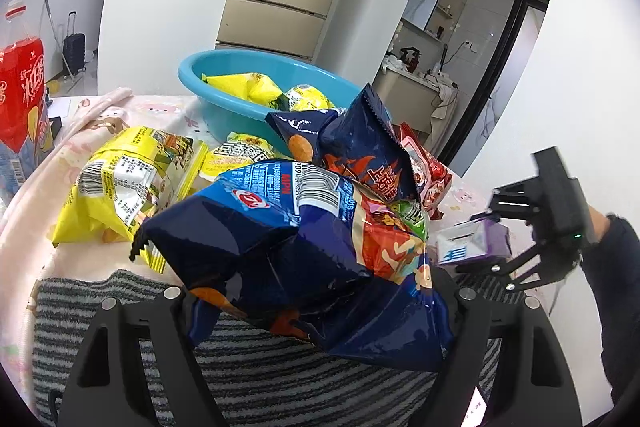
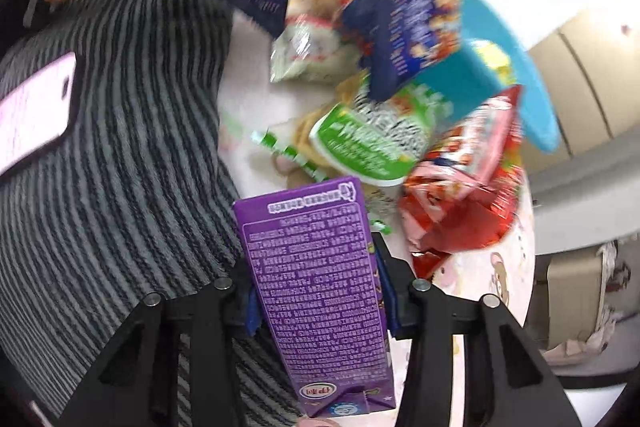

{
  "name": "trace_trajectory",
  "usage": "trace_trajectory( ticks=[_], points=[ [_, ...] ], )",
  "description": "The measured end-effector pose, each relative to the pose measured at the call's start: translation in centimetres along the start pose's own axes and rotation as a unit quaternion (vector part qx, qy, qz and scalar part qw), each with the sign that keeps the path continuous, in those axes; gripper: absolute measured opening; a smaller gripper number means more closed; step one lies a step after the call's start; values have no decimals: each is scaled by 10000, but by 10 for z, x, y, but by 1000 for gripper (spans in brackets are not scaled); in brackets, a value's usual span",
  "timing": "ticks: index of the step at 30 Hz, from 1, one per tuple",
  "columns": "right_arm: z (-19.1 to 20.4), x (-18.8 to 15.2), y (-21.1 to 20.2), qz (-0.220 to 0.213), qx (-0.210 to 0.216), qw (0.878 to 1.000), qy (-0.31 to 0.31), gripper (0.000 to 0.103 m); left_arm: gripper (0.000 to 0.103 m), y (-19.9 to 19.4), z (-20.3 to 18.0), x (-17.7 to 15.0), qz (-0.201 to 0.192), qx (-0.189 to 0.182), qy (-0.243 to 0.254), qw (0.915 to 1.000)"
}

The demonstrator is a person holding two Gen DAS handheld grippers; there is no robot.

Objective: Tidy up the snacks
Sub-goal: 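Grasp the blue chip bag with the left gripper while the right gripper grasps the purple carton, then lift the blue bag and purple carton and carry them over the basin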

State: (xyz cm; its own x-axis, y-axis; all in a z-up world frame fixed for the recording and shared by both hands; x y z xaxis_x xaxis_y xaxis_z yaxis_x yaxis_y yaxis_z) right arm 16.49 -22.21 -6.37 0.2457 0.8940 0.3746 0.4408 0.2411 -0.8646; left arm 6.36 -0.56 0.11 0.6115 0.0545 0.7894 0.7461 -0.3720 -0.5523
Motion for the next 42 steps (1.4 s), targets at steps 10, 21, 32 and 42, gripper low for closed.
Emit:
trace_trajectory(
  ticks=[10, 21, 32, 42],
  points=[
    [-8, -14, -73, -2023, -652, 9666, 1433, 42, 83, -16, 7, 8, -359, 174, 16, 9992],
    [-19, -12, -210, -3593, -2050, 8677, 2755, 42, 83, -86, 3, 60, -984, 217, 40, 9949],
    [-20, 30, -295, -4948, -2212, 7834, 3043, 42, 83, -161, -39, 133, -2121, 374, 515, 9752],
    [-48, 80, -299, -5486, -1980, 7515, 3083, 42, 83, -161, -72, 176, -2594, 520, 904, 9601]
  ],
)
Point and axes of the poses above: each gripper's, at about its wrist camera, not at the fingertips, and y roughly the way its jaws point, z to its left, x to its top, the point moved 1 cm from there along y, roughly the way its jaws point, and after that the axes turned 4 degrees about y, right-handed, at the moved point
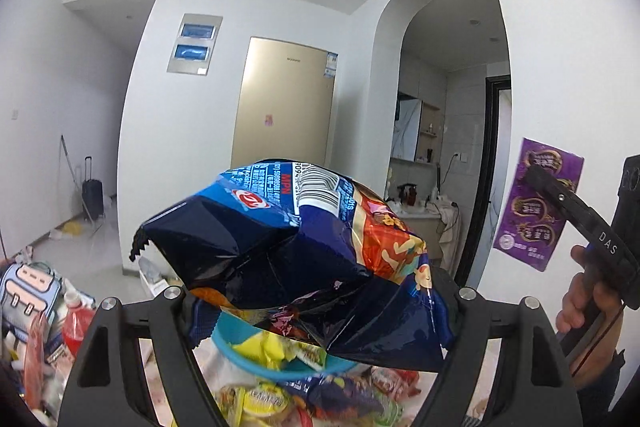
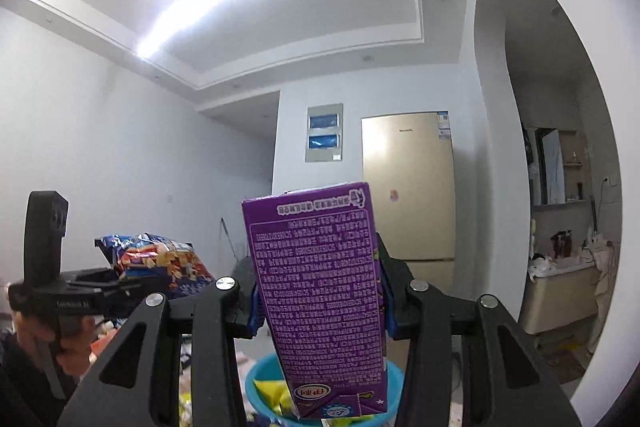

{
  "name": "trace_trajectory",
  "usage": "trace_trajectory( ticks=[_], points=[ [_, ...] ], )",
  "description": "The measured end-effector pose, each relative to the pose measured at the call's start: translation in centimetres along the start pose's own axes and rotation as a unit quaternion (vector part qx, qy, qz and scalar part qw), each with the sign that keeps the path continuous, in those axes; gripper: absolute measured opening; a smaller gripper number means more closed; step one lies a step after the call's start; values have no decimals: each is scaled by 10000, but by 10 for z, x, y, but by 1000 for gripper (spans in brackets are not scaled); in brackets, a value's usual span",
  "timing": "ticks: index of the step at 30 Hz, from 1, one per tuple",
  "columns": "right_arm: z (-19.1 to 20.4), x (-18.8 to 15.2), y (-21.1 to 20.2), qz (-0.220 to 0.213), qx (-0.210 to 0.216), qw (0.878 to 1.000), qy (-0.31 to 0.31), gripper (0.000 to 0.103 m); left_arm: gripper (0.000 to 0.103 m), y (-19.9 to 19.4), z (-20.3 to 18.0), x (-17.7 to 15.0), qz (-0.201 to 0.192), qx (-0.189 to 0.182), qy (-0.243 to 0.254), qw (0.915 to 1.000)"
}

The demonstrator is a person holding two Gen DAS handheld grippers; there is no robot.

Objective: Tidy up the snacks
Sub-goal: 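Lift the blue bag and purple carton and carry them over the basin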

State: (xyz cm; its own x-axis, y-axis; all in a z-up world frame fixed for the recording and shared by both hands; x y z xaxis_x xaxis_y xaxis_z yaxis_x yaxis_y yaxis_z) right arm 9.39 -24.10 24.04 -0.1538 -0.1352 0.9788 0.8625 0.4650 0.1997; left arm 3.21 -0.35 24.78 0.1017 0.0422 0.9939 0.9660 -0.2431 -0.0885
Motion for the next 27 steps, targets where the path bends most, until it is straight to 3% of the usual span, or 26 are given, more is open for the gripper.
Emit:
trace_trajectory(
  ticks=[6, 11, 21, 27],
  points=[
    [6, 11, 23, -76, 67, 9999, -4, 42, 83, 16, -6, 8, -173, 112, 140, 9997],
    [5, 9, 40, -116, 51, 9999, 81, 42, 83, 42, -8, 10, -126, -19, 109, 9999],
    [-13, -38, 99, 269, -24, 9993, 264, 42, 83, 120, 13, -15, 381, 23, -72, 9992],
    [-26, -86, 134, 773, -127, 9964, 324, 42, 83, 168, 31, -38, 800, 97, -285, 9963]
  ],
)
Point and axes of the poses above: each gripper's, at about its wrist camera, not at the fingertips, and y roughly the way its jaws point, z to its left, x to its top, the point moved 1 cm from there along y, roughly the way its jaws point, and after that the axes turned 4 degrees about y, right-handed, at the moved point
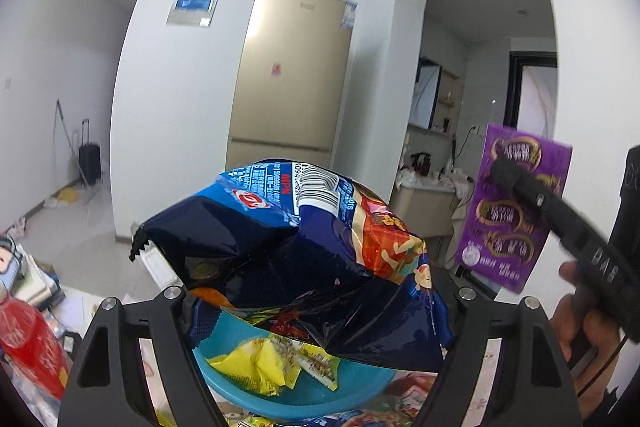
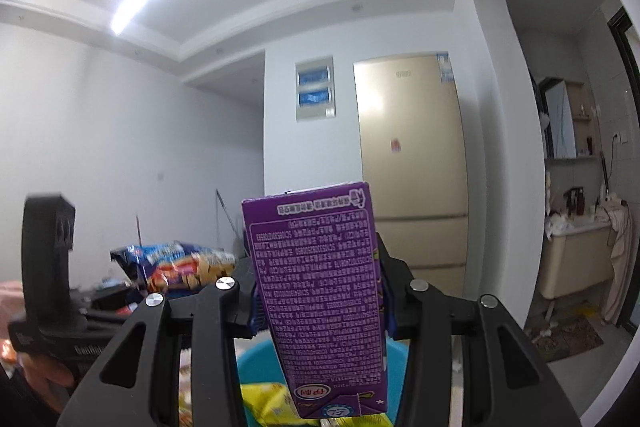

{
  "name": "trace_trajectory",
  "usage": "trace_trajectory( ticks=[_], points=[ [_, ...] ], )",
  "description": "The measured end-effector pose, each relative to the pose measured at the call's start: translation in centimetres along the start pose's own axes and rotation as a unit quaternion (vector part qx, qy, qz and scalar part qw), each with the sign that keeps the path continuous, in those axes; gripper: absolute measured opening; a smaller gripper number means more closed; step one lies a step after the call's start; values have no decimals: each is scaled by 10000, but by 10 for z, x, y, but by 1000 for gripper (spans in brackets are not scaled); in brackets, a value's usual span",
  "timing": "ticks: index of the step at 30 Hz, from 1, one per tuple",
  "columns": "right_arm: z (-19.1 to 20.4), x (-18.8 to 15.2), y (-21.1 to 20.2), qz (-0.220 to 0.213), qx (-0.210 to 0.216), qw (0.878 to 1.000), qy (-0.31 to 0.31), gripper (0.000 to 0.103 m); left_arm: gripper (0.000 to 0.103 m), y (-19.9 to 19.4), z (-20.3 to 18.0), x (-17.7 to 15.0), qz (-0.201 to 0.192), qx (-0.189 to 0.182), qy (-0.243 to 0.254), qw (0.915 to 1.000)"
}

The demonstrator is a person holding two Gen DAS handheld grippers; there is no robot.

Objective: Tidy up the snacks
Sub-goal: 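Lift the blue bag and purple carton and carry them over the basin, then open both grippers to drop the carton and blue bag into the basin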

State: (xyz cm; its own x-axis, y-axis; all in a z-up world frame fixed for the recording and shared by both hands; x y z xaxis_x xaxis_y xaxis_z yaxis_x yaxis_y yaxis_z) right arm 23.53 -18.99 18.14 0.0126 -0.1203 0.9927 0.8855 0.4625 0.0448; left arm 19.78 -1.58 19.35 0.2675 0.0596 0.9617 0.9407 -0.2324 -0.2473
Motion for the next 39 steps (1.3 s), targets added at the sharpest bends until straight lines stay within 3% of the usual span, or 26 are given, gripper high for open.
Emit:
trace_trajectory(
  ticks=[5, 15, 24, 31, 39],
  points=[
    [-14, -38, 30, 496, -158, 9986, 8, 43, 83, 33, 6, -13, 332, 128, 9, 9994],
    [-29, -65, 57, 1077, -198, 9939, 145, 43, 83, 76, 16, -35, 732, 250, -3, 9970],
    [-43, -103, 90, 2002, -62, 9788, 438, 43, 83, 124, 31, -67, 1412, 381, -175, 9891],
    [-48, -125, 105, 2446, -93, 9684, 469, 43, 83, 144, 37, -87, 1810, 256, -233, 9829],
    [-48, -136, 115, 2762, -103, 9602, 407, 43, 83, 150, 41, -93, 1985, 226, -341, 9792]
  ],
)
Point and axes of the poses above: each gripper's, at about its wrist camera, not at the fingertips, and y roughly the way its jaws point, z to its left, x to its top, the point moved 1 cm from there along y, roughly the way its jaws point, and after that the axes turned 4 degrees about y, right-handed, at the moved point
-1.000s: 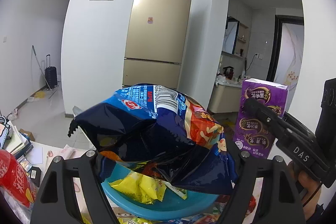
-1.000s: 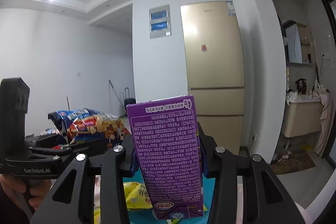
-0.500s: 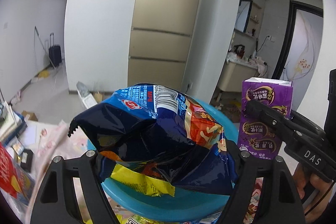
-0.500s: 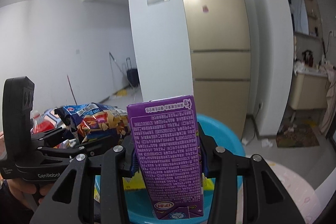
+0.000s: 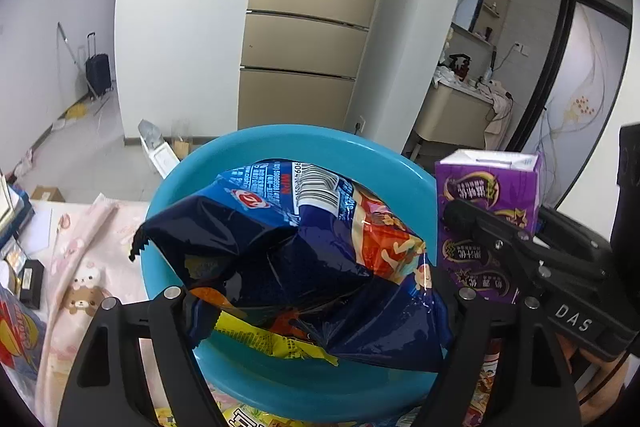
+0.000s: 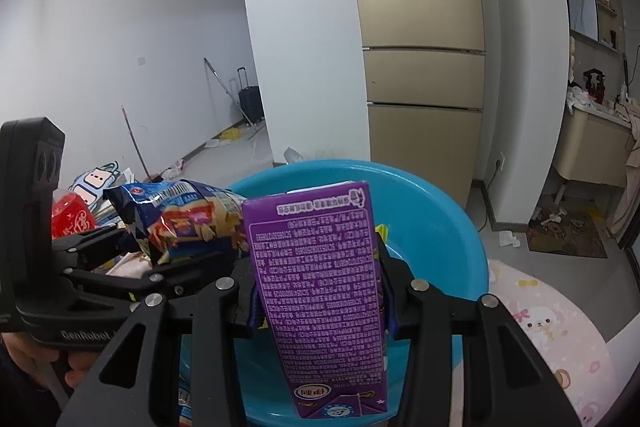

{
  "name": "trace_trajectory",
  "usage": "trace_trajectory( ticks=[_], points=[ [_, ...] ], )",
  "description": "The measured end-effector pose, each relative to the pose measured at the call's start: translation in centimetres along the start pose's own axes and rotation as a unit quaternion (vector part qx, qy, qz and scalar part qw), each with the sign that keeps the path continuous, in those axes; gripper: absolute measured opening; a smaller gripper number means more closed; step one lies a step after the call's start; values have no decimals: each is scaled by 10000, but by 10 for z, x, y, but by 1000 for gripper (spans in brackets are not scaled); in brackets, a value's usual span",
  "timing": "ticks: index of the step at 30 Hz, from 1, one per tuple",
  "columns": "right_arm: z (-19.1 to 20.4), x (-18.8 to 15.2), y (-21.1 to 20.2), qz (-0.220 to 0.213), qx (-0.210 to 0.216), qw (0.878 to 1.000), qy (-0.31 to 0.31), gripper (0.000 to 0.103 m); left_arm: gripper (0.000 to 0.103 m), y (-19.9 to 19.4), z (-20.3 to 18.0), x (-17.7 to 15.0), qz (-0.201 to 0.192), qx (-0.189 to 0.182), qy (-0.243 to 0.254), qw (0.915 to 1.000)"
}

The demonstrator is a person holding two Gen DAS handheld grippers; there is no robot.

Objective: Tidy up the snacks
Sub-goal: 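Open both grippers to drop the carton and blue bag into the basin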

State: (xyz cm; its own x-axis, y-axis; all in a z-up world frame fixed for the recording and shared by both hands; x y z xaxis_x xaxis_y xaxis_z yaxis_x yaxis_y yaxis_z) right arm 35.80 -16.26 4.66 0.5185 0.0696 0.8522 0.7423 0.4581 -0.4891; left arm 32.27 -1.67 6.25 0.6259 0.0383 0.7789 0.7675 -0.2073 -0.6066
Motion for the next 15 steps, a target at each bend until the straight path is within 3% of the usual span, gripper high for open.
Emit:
trace_trajectory(
  ticks=[6, 15],
  points=[
    [0, 0, 3, 101, -15, 9999, -6, 43, 83, 1, 12, -1, 41, -234, -267, 9994],
    [-2, 2, 4, 2, -186, 9998, 14, 43, 83, 0, 15, -2, -99, -76, -308, 9994]
  ],
)
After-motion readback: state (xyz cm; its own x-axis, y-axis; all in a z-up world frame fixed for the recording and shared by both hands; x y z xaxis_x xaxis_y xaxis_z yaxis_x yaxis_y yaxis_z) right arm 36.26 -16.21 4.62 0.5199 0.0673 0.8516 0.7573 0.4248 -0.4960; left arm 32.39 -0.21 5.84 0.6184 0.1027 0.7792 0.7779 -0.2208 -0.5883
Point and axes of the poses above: each gripper's, at about its wrist camera, not at the fingertips, and y roughly the way its jaws point, z to its left, x to its top, the point moved 1 cm from there along y, roughly the way its jaws point, and after that the axes turned 4 degrees about y, right-handed, at the moved point
